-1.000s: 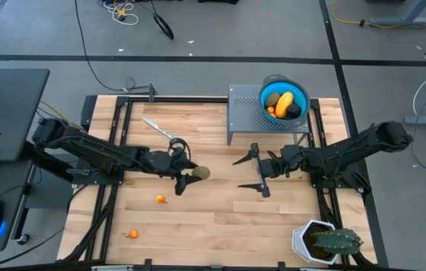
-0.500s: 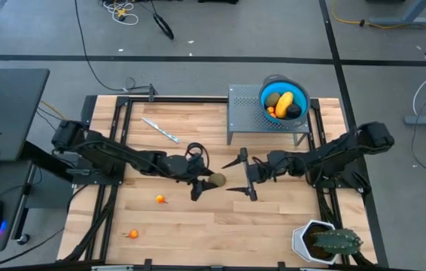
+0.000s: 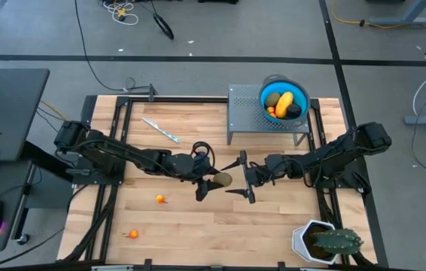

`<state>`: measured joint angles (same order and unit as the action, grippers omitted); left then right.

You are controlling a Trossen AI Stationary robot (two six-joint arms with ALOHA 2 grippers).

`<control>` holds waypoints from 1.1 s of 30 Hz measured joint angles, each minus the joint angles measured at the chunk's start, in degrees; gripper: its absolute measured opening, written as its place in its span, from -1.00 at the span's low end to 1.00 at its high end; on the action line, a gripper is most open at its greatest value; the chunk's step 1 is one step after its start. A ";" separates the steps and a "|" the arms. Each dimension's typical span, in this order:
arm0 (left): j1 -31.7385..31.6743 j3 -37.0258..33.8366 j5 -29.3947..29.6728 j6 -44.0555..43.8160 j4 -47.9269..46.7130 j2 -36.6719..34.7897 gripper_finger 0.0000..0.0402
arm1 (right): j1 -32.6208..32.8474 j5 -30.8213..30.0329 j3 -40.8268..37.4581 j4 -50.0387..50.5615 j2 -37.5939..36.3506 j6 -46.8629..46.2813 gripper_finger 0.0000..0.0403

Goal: Pick & Place Fruit
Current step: Put the brown kiwi into the blue strainer bowl on the shelf

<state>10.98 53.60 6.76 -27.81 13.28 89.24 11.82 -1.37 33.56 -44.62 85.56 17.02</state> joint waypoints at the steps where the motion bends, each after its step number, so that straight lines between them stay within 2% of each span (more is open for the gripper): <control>1: 0.00 -0.11 0.00 0.00 -0.36 0.02 0.28 | 0.00 -0.08 -0.02 -0.26 0.00 0.00 0.82; 6: 0.00 -0.08 0.00 0.17 0.22 0.02 0.27 | 0.02 -1.88 -0.02 -0.15 0.00 0.01 0.79; 11: 0.00 -0.08 0.00 0.66 0.27 0.02 0.29 | 0.00 -2.03 -0.04 0.58 0.00 0.01 0.65; 24: -0.04 -0.08 0.09 1.53 0.45 0.02 0.34 | 0.04 -1.98 -0.09 0.10 0.00 0.02 0.06; 33: -0.80 -0.08 -0.19 3.30 0.05 -0.64 0.50 | 0.00 -2.33 -0.11 -0.99 0.00 -0.02 0.05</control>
<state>10.18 53.52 6.57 -24.51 13.32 88.59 11.81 -3.70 33.45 -45.61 85.56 17.00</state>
